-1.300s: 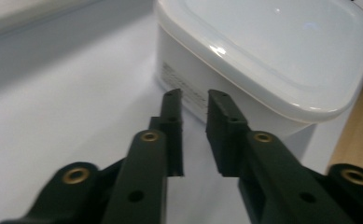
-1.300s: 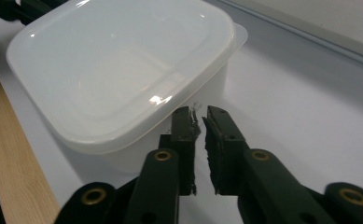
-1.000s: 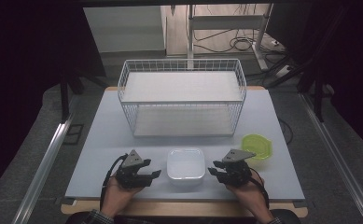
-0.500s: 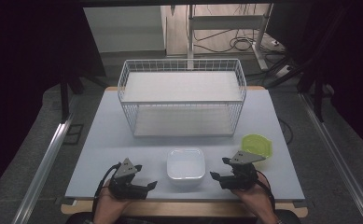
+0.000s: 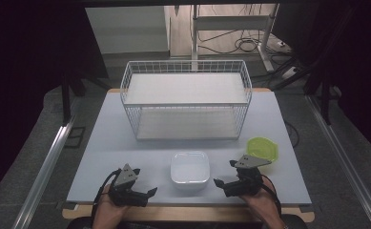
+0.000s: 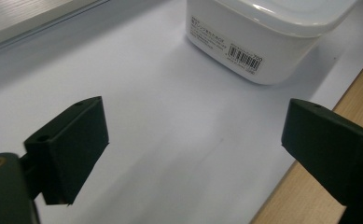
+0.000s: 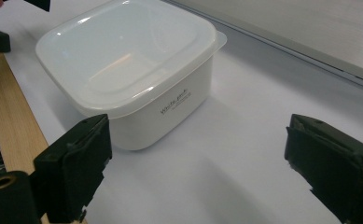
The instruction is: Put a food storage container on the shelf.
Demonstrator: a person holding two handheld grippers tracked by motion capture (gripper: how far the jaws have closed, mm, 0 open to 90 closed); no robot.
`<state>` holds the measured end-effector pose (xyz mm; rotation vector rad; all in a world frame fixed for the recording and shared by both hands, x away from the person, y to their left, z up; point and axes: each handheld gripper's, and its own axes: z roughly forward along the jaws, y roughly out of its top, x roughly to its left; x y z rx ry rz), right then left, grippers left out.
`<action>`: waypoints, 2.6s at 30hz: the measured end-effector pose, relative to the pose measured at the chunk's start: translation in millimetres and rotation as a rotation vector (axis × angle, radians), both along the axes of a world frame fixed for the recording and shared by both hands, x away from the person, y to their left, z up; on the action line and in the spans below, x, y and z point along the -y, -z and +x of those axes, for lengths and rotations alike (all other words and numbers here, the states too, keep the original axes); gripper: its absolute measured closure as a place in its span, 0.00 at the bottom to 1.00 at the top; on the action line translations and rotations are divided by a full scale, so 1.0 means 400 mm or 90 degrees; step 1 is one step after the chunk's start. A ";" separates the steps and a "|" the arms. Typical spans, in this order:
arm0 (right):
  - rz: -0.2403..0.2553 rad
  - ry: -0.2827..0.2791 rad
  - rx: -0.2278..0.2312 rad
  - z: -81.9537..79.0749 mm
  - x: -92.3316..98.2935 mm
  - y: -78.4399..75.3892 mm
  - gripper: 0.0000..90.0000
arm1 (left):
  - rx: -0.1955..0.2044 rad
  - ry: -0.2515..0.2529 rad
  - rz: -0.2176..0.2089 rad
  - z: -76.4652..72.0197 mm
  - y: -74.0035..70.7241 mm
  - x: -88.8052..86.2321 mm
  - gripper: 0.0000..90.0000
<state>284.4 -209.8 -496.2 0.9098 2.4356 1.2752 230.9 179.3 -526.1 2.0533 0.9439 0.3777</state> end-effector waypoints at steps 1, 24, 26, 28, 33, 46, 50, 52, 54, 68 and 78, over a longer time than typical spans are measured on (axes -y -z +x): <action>-0.001 0.002 0.001 0.002 -0.001 0.002 0.06 | 0.000 0.002 -0.004 0.002 0.002 0.000 0.05; -0.012 -0.003 -0.017 0.020 -0.046 -0.020 0.04 | -0.050 0.010 -0.090 0.073 -0.052 0.036 0.08; -0.017 -0.008 -0.019 0.022 -0.055 -0.023 0.09 | -0.053 0.012 -0.088 0.076 -0.055 0.040 0.10; -0.020 -0.015 -0.027 0.026 -0.064 -0.025 0.13 | -0.047 0.033 -0.072 0.089 -0.069 0.063 0.12; 0.001 -0.034 -0.054 0.040 -0.071 -0.030 0.21 | -0.053 0.068 -0.068 0.120 -0.074 0.103 0.16; 0.054 -0.033 -0.195 0.101 -0.106 -0.012 0.35 | -0.166 0.100 -0.140 0.186 -0.042 0.136 0.25; 0.058 -0.021 -0.227 0.105 -0.104 -0.014 0.40 | -0.217 0.084 -0.158 0.186 -0.042 0.130 0.30; 0.057 -0.018 -0.232 0.100 -0.099 -0.018 0.45 | -0.232 0.081 -0.159 0.182 -0.045 0.129 0.33; 0.052 -0.011 -0.234 0.091 -0.098 -0.026 0.49 | -0.238 0.076 -0.152 0.174 -0.052 0.130 0.36; 0.062 0.038 -0.242 0.007 -0.079 -0.044 0.71 | -0.190 0.042 -0.127 0.079 -0.075 0.134 0.59; 0.110 0.059 -0.265 0.009 -0.065 -0.033 0.77 | -0.180 0.049 -0.143 0.084 -0.070 0.121 0.64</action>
